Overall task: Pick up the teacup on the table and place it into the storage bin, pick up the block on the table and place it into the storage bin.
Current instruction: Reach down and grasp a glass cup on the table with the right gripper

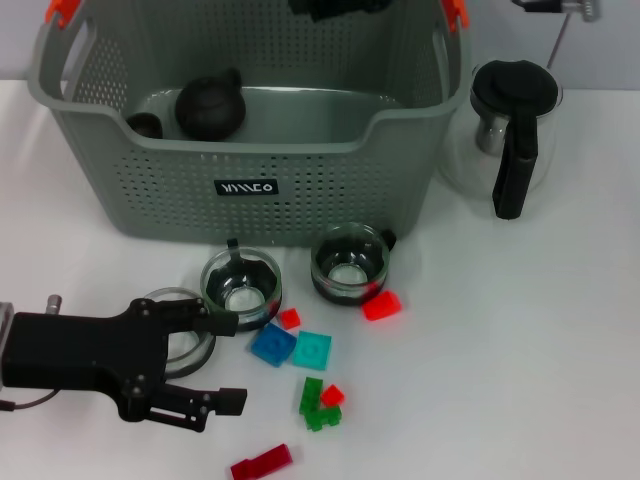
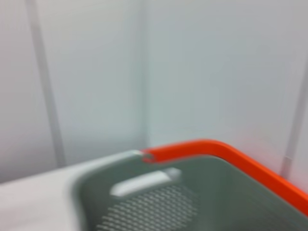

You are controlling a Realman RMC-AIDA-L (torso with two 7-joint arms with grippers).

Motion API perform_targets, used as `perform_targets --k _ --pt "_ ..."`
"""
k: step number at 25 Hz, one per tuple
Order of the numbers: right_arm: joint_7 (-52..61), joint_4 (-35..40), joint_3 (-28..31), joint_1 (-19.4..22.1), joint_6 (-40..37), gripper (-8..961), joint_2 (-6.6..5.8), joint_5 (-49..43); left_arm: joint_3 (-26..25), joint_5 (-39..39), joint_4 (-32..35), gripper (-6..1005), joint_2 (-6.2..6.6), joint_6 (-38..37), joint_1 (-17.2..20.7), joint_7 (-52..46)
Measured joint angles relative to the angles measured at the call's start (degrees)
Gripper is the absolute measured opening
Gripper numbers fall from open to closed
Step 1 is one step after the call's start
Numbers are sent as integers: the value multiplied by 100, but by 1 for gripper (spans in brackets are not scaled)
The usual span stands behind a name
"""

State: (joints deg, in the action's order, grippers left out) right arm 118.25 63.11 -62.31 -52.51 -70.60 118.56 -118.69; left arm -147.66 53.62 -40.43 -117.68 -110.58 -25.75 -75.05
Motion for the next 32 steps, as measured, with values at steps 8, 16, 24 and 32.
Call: perform_targets --k 8,16,24,32 --pt "-7 1356 -15 842 -1936 865 -35 312 -45 8 0 884 0 -11 2 -1" --pt "79 1388 -341 909 -2979 857 122 -802 -43 9 0 883 0 2 17 0" --pt "417 513 -1247 379 -2479 857 163 -1562 -76 -11 20 881 -13 53 17 10" --pt "452 -635 -2079 -158 -1472 857 175 -1672 -46 -38 62 879 -18 56 18 28"
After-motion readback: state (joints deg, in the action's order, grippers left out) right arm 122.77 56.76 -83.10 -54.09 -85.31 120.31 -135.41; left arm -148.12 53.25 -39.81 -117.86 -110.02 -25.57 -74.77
